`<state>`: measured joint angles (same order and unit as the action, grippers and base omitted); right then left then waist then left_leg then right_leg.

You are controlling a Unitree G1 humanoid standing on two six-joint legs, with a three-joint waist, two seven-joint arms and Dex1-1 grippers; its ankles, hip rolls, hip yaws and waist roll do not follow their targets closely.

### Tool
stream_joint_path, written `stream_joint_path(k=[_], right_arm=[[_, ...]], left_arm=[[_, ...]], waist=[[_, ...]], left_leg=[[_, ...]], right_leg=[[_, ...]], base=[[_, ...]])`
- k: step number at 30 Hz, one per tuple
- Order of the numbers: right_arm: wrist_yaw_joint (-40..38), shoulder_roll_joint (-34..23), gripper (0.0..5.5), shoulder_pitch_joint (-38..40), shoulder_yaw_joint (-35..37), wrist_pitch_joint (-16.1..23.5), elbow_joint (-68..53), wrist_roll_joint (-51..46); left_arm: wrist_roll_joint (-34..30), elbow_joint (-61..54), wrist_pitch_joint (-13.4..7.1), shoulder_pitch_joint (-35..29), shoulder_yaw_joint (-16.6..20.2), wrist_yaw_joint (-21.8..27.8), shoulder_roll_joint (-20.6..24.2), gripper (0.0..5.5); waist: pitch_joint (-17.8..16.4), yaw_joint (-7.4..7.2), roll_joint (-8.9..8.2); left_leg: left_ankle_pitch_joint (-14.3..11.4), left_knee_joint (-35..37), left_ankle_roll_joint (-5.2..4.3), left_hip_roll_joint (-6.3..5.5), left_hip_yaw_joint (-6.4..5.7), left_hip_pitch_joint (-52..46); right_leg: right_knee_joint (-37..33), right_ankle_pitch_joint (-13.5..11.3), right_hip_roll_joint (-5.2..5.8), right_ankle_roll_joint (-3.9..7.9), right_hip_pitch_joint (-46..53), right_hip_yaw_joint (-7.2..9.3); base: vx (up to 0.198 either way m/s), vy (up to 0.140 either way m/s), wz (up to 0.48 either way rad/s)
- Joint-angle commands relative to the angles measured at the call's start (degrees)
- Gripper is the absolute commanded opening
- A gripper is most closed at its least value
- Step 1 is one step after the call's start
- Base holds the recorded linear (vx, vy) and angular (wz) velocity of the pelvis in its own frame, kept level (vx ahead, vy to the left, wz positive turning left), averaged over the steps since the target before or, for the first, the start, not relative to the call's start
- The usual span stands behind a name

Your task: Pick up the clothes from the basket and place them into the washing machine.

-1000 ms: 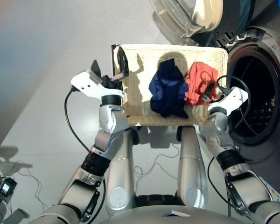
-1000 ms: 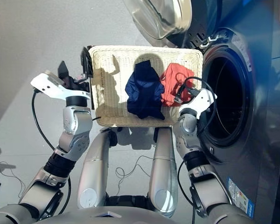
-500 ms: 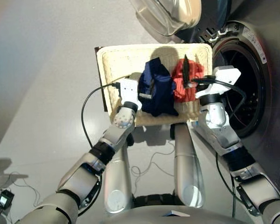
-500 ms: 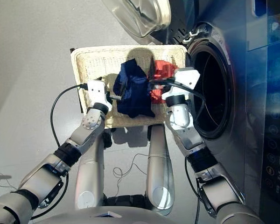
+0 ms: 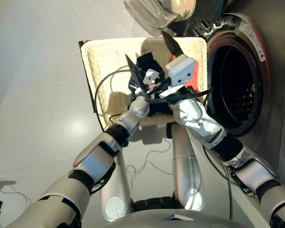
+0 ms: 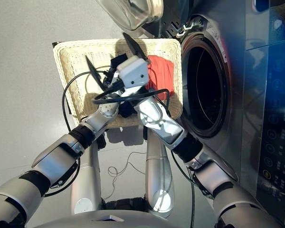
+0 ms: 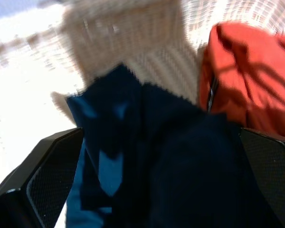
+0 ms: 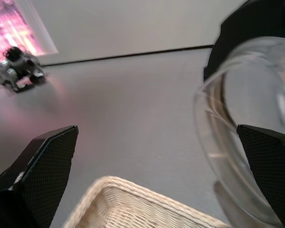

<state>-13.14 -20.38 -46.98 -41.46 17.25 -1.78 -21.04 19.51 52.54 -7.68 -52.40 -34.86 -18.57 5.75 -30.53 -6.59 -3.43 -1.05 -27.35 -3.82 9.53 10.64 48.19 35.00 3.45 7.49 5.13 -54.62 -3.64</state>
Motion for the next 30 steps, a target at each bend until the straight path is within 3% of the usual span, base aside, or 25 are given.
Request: stream_joint_path(k=[1,9,21,22,23,24,30], right_arm=[[-0.1,3.1,5.5,-3.4,0.4,1.6,-5.8,-1.1],[-0.5,3.8,5.5,-5.1,-0.8,0.4,-5.4,-1.4],[-0.5,1.4,5.5,-4.1,0.6,0.4,-7.5,-2.8],[-0.4,1.0,5.5,-3.7,1.0,0.4,-7.6,-2.9],[-0.4,1.0,5.5,-3.7,1.0,0.4,-7.6,-2.9],[-0.4,0.5,5.5,-3.2,1.6,0.5,-8.0,-2.7],[-1.5,-0.4,5.5,-1.9,3.6,0.7,-7.6,-2.6]], left_arm=[[3.2,3.4,-0.7,-3.7,0.2,-0.3,-4.4,5.5],[9.7,11.4,1.5,-5.1,4.2,-0.2,-5.6,5.5],[8.8,16.4,4.2,-7.2,7.3,0.8,-4.3,5.5],[8.6,16.4,4.2,-7.2,7.4,0.7,-4.1,2.76],[8.6,16.4,4.2,-7.2,7.4,0.7,-4.1,1.92],[8.8,16.0,4.0,-7.2,7.3,0.9,-4.2,0.0],[8.3,15.7,3.9,-7.0,7.2,0.9,-4.0,0.0]], waist=[[0.7,0.66,-1.85],[0.7,-0.03,-2.52],[0.7,-0.71,-3.04],[0.7,-0.72,-3.13],[0.7,-0.72,-3.12],[0.7,-0.73,-3.09],[0.7,-0.77,-2.97]], left_leg=[[-4.1,-6.5,-1.47,0.97,-3.23,3.3],[-4.6,-8.6,-1.62,1.63,-3.69,6.6],[-5.3,-11.2,-1.59,2.1,-4.52,8.6],[-5.3,-11.3,-1.55,2.13,-4.68,8.8],[-5.3,-11.4,-1.55,2.13,-4.69,8.8],[-5.3,-11.4,-1.46,2.07,-4.76,8.9],[-5.2,-11.2,-1.39,1.95,-4.74,8.4]], right_leg=[[-1.7,-3.6,1.58,2.66,-1.1,1.56],[-0.3,-3.6,0.9,2.37,-4.3,1.58],[1.8,-3.3,0.58,2.13,-6.1,1.63],[1.8,-3.4,0.62,2.12,-6.2,1.64],[1.8,-3.4,0.62,2.12,-6.2,1.64],[1.8,-3.4,0.57,2.08,-6.2,1.53],[1.6,-3.5,0.61,2.1,-5.7,1.5]], base=[[0.0,0.0,0.0],[0.0,0.0,0.0],[0.0,0.0,0.0],[0.0,0.0,0.0],[0.0,0.0,0.0],[0.0,0.0,0.0],[0.0,0.0,0.0]])
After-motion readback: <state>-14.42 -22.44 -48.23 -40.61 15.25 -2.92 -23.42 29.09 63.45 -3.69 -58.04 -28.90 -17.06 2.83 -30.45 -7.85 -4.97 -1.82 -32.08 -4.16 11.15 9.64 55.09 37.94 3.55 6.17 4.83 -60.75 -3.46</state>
